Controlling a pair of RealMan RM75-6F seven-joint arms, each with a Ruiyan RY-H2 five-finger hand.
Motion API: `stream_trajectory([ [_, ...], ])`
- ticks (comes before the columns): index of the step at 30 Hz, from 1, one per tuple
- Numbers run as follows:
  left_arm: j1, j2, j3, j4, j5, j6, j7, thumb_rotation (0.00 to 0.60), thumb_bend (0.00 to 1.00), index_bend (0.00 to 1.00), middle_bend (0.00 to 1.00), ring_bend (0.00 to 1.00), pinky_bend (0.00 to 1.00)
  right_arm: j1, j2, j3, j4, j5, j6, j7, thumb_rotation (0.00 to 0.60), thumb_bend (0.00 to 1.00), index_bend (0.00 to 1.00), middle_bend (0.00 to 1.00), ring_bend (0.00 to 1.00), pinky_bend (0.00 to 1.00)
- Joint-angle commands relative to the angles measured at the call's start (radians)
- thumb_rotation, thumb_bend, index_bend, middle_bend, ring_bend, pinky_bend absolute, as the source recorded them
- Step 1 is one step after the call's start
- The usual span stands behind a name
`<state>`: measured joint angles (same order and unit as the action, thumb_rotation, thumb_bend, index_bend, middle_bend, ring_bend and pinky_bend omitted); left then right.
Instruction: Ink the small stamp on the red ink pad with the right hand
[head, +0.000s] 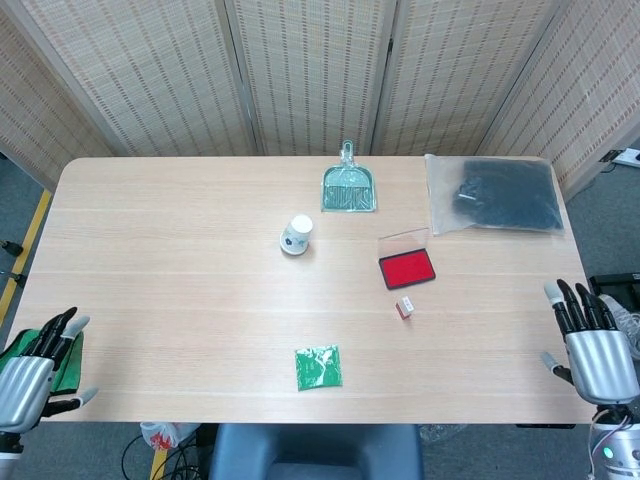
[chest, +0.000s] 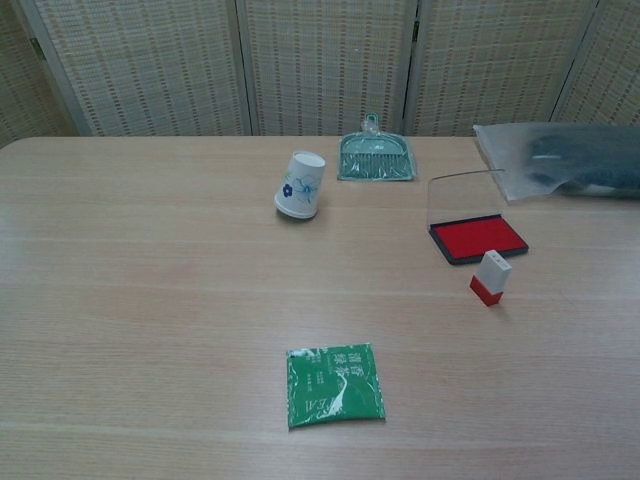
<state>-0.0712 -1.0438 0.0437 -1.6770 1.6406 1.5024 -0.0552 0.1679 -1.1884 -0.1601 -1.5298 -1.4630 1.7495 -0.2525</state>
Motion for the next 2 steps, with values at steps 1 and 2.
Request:
stream_trajectory([
  [1,0.003,-0.001,0.003,-0.003,0.005,0.006,0.006,0.6,0.18,0.02,0.0,0.0,0.26,-0.028,0.004,0.008,0.001,-0.038,0.003,0.019,0.6,0.11,0.0,0.03,0.08,0.14],
  [2,0.005,-0.002,0.004,-0.004,0.005,0.007,0.011,0.6,0.18,0.03,0.0,0.0,0.26,-0.027,0.005,0.012,0.001,-0.039,-0.013,0.022,0.6,0.11,0.0,0.03,0.08,0.14],
])
